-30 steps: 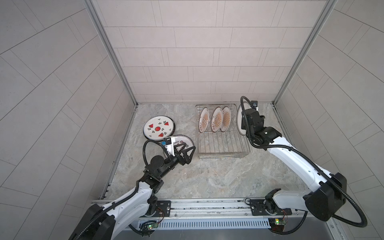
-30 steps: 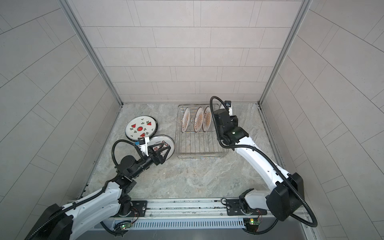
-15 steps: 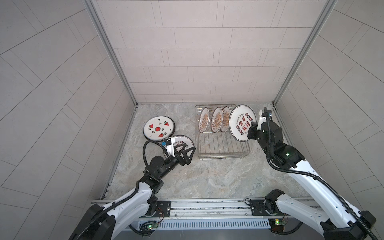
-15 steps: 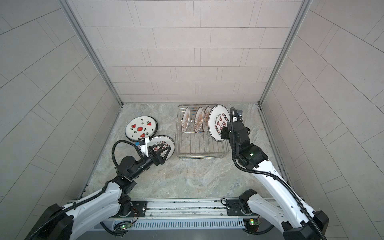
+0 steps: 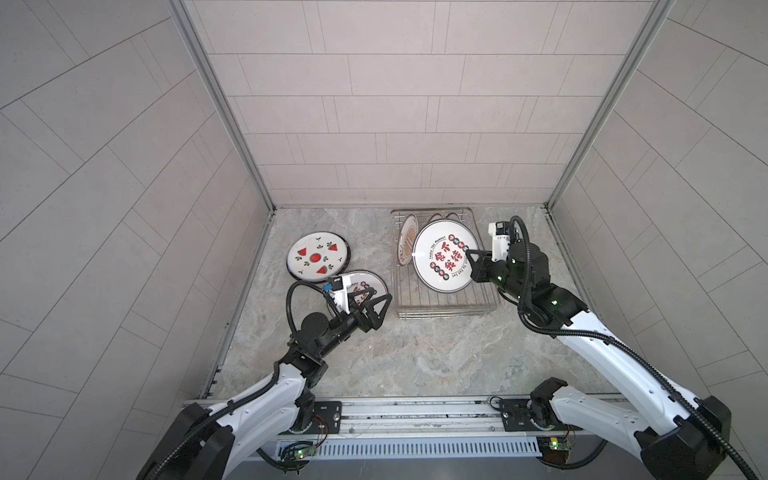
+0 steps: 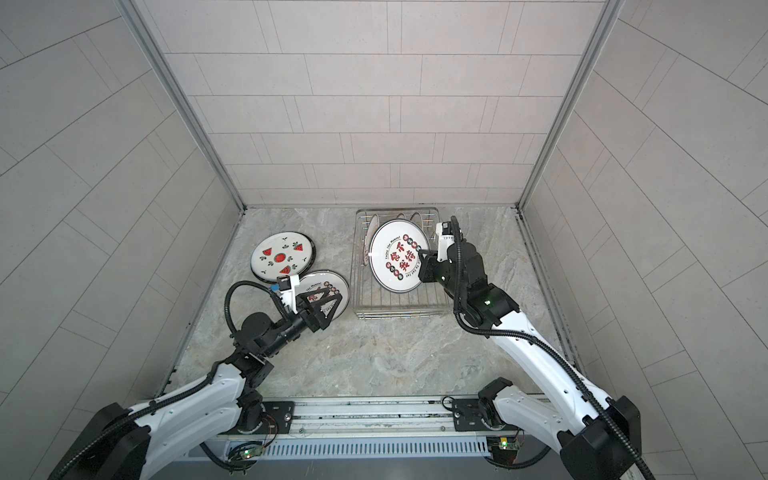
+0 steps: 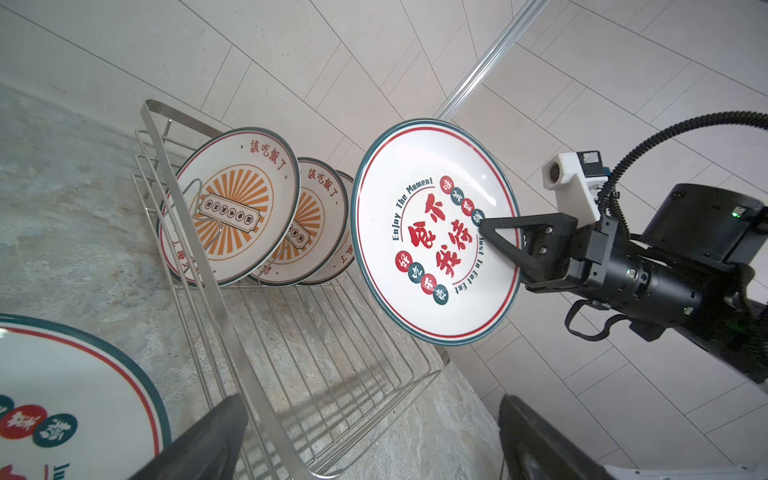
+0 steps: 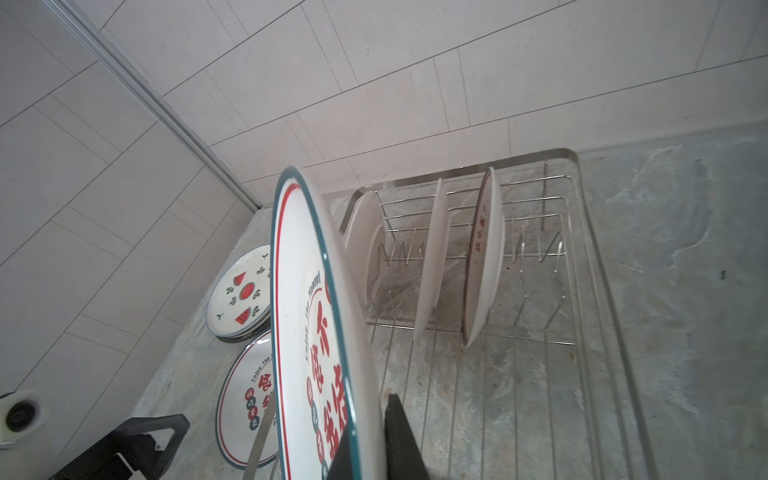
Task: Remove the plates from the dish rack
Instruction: 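Lift the plate out of the rack and swing it toward the left gripper, then close the left gripper on the plate rim held by the right gripper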
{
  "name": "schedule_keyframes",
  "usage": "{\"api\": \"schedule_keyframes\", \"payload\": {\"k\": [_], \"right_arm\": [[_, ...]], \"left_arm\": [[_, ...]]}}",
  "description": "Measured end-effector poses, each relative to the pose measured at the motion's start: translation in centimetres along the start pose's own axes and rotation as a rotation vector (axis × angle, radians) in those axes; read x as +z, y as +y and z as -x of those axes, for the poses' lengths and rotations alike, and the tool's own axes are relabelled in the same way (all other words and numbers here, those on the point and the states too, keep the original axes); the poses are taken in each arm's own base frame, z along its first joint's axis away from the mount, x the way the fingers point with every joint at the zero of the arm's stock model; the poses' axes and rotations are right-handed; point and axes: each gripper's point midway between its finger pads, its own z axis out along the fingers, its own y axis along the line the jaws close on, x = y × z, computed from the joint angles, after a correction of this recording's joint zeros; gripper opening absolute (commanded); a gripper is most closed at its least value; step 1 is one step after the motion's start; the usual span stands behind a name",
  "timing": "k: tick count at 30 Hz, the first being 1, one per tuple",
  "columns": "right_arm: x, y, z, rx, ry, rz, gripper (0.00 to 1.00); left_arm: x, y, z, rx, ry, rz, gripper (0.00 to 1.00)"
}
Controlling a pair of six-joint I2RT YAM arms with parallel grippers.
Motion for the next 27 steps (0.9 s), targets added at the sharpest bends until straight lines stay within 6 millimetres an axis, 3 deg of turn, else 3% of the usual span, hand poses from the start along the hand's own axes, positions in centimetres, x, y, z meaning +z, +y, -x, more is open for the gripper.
{"api": "schedule_keyframes", "payload": {"k": [8, 17, 27], "right_arm": [[1.2, 3.4, -2.8, 0.001, 0.042, 0.113, 0.01], [3.4, 7.1, -5.6, 0.031, 0.088, 0.244, 0.0], [4.2, 6.9, -7.6, 0.103, 0.086, 0.283, 0.0]], "left_arm": [[0.5, 1.7, -1.2, -0.084, 0.033, 0.06, 1.0], [0.2, 1.4, -0.4, -0.111, -0.018, 0.037, 0.96], [-0.7, 1.6, 0.3, -0.151, -0.082, 0.046, 0.67]]}}
